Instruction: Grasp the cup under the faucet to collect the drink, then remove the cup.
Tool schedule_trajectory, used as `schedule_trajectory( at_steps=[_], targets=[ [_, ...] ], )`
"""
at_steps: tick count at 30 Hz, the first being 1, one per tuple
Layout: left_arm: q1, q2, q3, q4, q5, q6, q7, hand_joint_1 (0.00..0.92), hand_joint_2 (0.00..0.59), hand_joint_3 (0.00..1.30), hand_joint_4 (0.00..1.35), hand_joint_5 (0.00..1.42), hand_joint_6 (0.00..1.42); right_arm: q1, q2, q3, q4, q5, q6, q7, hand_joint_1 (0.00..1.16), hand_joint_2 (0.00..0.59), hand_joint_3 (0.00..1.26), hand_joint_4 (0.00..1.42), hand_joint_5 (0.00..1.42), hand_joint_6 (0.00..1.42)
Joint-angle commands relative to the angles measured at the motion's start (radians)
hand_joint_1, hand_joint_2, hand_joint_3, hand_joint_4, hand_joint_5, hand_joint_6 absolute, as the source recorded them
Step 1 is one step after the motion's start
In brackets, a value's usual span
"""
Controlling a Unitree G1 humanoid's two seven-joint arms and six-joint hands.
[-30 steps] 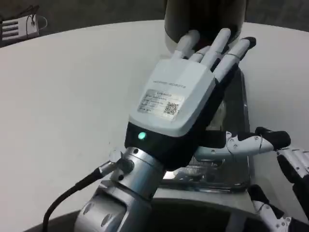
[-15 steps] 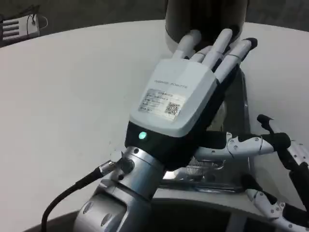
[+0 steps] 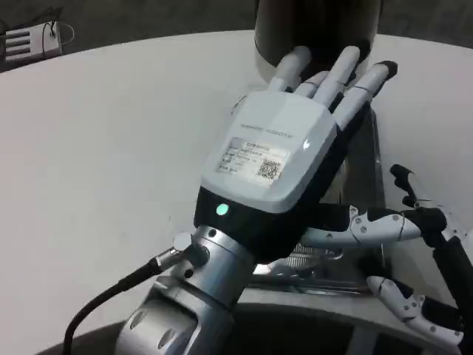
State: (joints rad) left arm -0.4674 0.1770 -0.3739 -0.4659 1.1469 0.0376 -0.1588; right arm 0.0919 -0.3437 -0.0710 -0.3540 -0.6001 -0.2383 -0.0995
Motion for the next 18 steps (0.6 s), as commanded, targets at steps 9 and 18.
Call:
schedule_trajectory(
  at_steps=[9,18],
  targets=[
    [0.011,0.008,-0.045,0.008,0.006,-0.025,-0.056,0.0,0.103,0.12,0.0,0.2,0.0,-0.033,0.008,0.022,0.047,0.033,-0.006,-0.001,0.38,0.312,0.01,0.05,0.13,0.28],
    [0.008,0.007,-0.045,0.003,0.01,-0.023,-0.07,0.0,0.104,0.12,0.0,0.2,0.0,-0.057,0.004,0.031,0.082,0.063,-0.017,-0.002,0.38,0.299,0.0,0.05,0.13,0.27]
  ],
)
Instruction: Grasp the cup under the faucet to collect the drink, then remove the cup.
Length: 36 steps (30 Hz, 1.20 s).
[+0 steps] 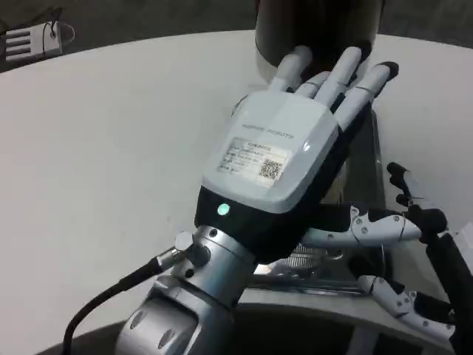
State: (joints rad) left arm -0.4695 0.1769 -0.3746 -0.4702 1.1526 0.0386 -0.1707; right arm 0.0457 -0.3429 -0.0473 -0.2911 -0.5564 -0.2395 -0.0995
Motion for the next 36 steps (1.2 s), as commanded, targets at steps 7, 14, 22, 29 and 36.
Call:
schedule_trajectory(
  at_steps=[7,14,22,29,36],
  targets=[
    [0.014,0.005,-0.055,0.004,0.014,-0.024,-0.07,0.0,0.104,0.12,0.0,0.2,0.0,-0.023,-0.003,0.015,0.039,0.035,-0.019,-0.001,0.38,0.298,0.0,0.04,0.13,0.27],
    [0.016,0.0,-0.063,0.004,0.026,-0.025,-0.078,0.0,0.104,0.12,0.0,0.2,0.0,-0.034,-0.006,0.019,0.057,0.043,-0.021,-0.002,0.39,0.297,0.0,0.04,0.12,0.27],
    [0.017,-0.002,-0.066,0.002,0.033,-0.021,-0.08,0.0,0.103,0.12,0.0,0.2,0.0,-0.056,-0.007,0.022,0.075,0.048,-0.019,-0.001,0.39,0.296,0.0,0.04,0.12,0.27],
    [0.012,-0.002,-0.071,0.007,0.036,-0.019,-0.084,0.0,0.103,0.12,0.0,0.2,0.0,-0.076,-0.007,0.026,0.093,0.051,-0.018,-0.001,0.4,0.298,0.0,0.04,0.12,0.27],
    [0.006,-0.002,-0.071,0.01,0.036,-0.015,-0.085,0.0,0.103,0.12,0.0,0.2,0.0,-0.094,-0.009,0.025,0.108,0.053,-0.019,-0.002,0.4,0.302,0.0,0.04,0.12,0.27]
  ],
)
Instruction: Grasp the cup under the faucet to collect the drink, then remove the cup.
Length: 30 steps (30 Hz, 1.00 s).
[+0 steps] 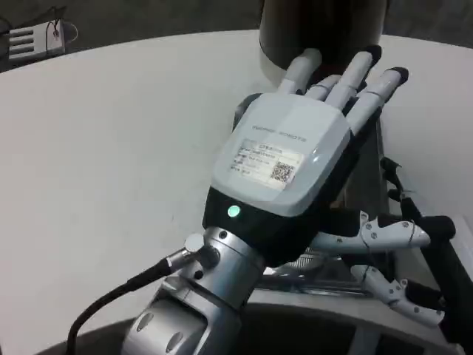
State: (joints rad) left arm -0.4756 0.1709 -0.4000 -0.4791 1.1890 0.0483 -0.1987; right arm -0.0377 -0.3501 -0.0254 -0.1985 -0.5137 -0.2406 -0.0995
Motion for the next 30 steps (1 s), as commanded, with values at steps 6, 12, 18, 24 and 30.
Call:
schedule_trajectory(
  at_steps=[6,12,18,24,30],
  targets=[
    [0.012,0.003,-0.045,0.021,-0.001,-0.023,-0.055,0.0,0.103,0.12,0.0,0.2,0.0,-0.013,-0.004,0.004,0.02,0.014,-0.021,-0.002,0.41,0.298,0.0,0.04,0.12,0.27],
    [0.015,0.003,-0.044,0.019,-0.001,-0.021,-0.055,0.0,0.103,0.12,0.0,0.2,0.0,-0.02,-0.003,0.009,0.031,0.013,-0.022,-0.005,0.42,0.296,0.0,0.04,0.12,0.27],
    [0.011,0.002,-0.042,0.018,0.001,-0.019,-0.055,0.0,0.103,0.13,0.0,0.2,0.0,-0.022,-0.006,0.01,0.038,0.012,-0.029,-0.008,0.42,0.296,0.0,0.04,0.12,0.27],
    [0.014,0.001,-0.044,0.013,0.004,-0.017,-0.056,0.0,0.103,0.13,0.0,0.2,0.0,-0.025,-0.001,0.012,0.041,0.016,-0.031,-0.006,0.43,0.296,0.0,0.04,0.12,0.27],
    [0.024,0.005,-0.038,0.0,0.007,-0.012,-0.056,0.0,0.103,0.13,0.0,0.2,0.0,-0.035,-0.002,0.017,0.046,0.017,-0.032,-0.004,0.43,0.296,0.0,0.04,0.12,0.27]
  ],
)
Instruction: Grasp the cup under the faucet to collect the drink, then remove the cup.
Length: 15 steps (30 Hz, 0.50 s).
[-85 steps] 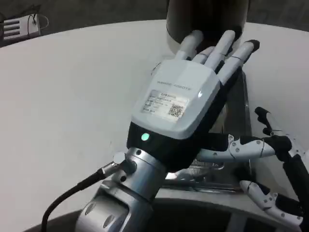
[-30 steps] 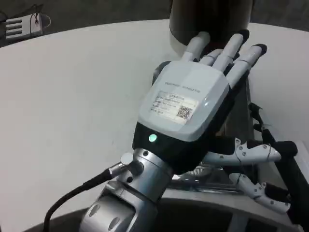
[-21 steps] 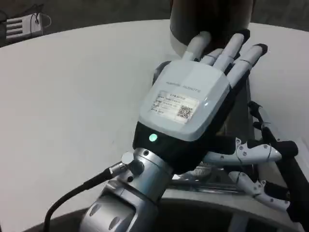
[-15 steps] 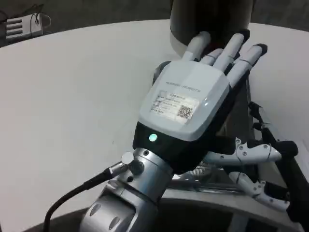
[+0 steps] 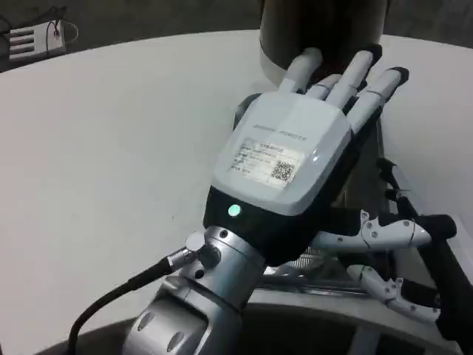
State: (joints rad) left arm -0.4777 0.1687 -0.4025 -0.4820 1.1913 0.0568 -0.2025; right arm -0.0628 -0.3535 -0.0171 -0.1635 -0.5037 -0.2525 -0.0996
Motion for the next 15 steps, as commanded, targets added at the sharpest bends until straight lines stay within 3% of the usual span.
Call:
schedule_trajectory(
  at_steps=[1,15],
  targets=[
    [0.027,0.008,-0.035,0.001,0.005,-0.02,-0.053,0.0,0.103,0.13,0.0,0.2,0.0,-0.012,0.001,0.009,0.012,0.007,-0.02,-0.004,0.43,0.296,0.0,0.04,0.12,0.27],
    [0.099,-0.02,0.012,-0.046,0.011,-0.003,0.06,0.0,0.113,0.06,0.0,0.21,0.04,-0.024,0.0,0.02,0.006,0.008,-0.016,0.005,0.43,0.296,0.0,0.04,0.12,0.27]
  ],
)
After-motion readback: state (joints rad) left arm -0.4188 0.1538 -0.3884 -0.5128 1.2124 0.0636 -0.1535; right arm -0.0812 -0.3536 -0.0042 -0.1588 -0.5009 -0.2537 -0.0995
